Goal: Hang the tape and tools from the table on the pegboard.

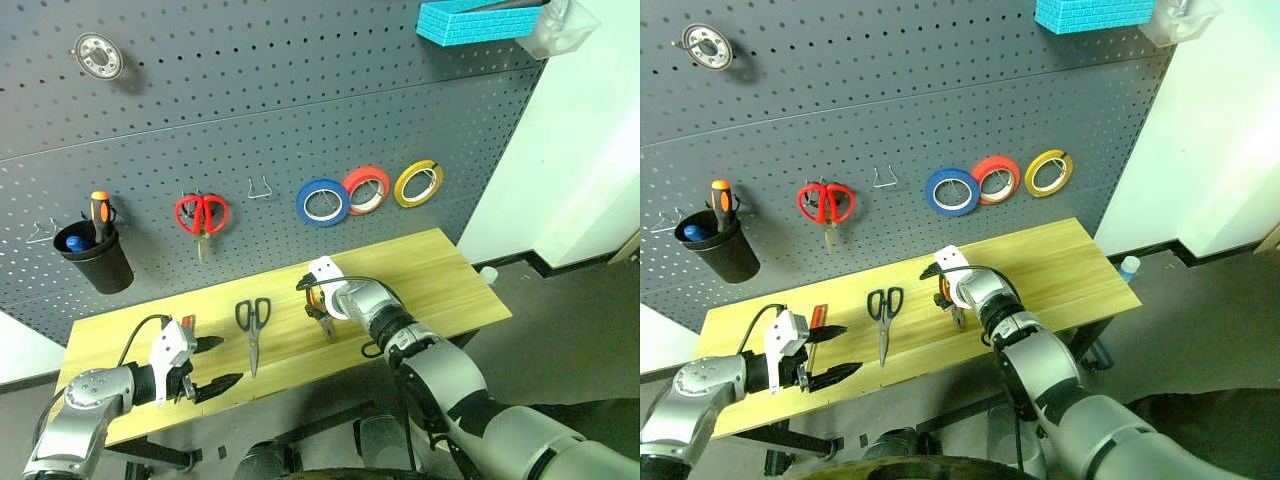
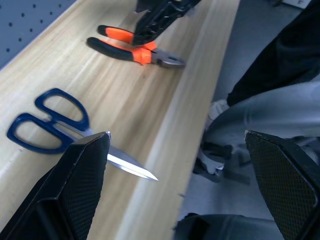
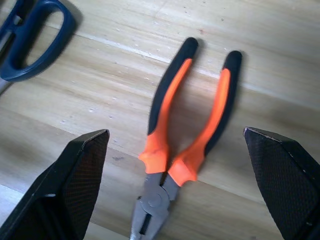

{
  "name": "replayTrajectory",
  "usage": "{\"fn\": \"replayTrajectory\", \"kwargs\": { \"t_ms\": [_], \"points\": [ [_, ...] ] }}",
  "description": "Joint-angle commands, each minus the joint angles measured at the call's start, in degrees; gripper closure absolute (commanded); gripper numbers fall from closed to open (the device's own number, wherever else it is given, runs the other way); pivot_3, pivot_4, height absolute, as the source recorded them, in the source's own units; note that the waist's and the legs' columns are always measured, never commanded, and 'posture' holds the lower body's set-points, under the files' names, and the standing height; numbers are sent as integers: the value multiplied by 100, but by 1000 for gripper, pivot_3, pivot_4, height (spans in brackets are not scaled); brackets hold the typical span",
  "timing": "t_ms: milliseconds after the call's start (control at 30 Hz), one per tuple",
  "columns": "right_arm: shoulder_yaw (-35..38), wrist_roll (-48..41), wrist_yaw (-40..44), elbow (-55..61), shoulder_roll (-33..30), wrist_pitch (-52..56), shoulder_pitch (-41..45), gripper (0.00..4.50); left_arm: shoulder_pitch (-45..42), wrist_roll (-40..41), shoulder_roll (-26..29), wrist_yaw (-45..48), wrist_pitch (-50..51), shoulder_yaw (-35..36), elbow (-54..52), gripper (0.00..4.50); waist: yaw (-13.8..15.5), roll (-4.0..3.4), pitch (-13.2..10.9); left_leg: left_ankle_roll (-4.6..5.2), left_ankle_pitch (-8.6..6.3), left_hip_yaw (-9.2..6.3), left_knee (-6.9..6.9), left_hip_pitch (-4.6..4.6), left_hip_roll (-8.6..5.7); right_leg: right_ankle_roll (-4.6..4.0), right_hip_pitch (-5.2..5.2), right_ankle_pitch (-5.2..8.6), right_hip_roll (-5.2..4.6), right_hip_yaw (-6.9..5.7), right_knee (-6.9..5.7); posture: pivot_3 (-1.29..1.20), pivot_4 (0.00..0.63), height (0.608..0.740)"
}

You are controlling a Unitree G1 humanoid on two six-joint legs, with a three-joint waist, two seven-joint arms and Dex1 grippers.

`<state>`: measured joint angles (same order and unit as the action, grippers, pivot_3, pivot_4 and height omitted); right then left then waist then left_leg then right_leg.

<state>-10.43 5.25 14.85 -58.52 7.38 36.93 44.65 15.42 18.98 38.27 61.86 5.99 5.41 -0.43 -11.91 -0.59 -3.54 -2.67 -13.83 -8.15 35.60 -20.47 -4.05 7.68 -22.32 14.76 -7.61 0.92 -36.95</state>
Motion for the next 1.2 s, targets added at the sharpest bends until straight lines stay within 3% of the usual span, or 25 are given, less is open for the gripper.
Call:
{"fn": "replayTrajectory", "kwargs": {
  "t_ms": [33, 433, 900, 1200],
  "points": [
    [-94, -78, -1, 597, 434, 269, -232, 11, 122, 116, 81, -84, 71, 165, -374, 0, 36, -4, -17, 0, 0, 0, -2, -1, 0, -2, -3, 1, 0, 0, 0, -132, 47, 739],
    [-176, -186, -42, 985, 305, 543, -395, 11, 99, 134, -32, -251, 193, 63, -546, 0, 38, -5, -72, 0, 0, 0, -28, -1, 0, -13, -14, 8, 0, 0, 8, -135, 57, 739],
    [345, -401, -534, -349, 423, -143, 229, 11, 441, 208, -60, -350, 177, 203, -775, 0, 43, 3, -104, 0, 0, 0, -55, -4, 0, -14, -21, 15, 2, 0, 31, -104, 56, 739],
    [559, -501, -648, -684, 508, -287, 517, 11, 651, 267, -74, -483, 196, 195, -991, 0, 229, 2, -140, 0, -1, 1, -61, -10, 1, -17, -21, 15, 3, -1, 48, -97, 59, 739]
  ]
}}
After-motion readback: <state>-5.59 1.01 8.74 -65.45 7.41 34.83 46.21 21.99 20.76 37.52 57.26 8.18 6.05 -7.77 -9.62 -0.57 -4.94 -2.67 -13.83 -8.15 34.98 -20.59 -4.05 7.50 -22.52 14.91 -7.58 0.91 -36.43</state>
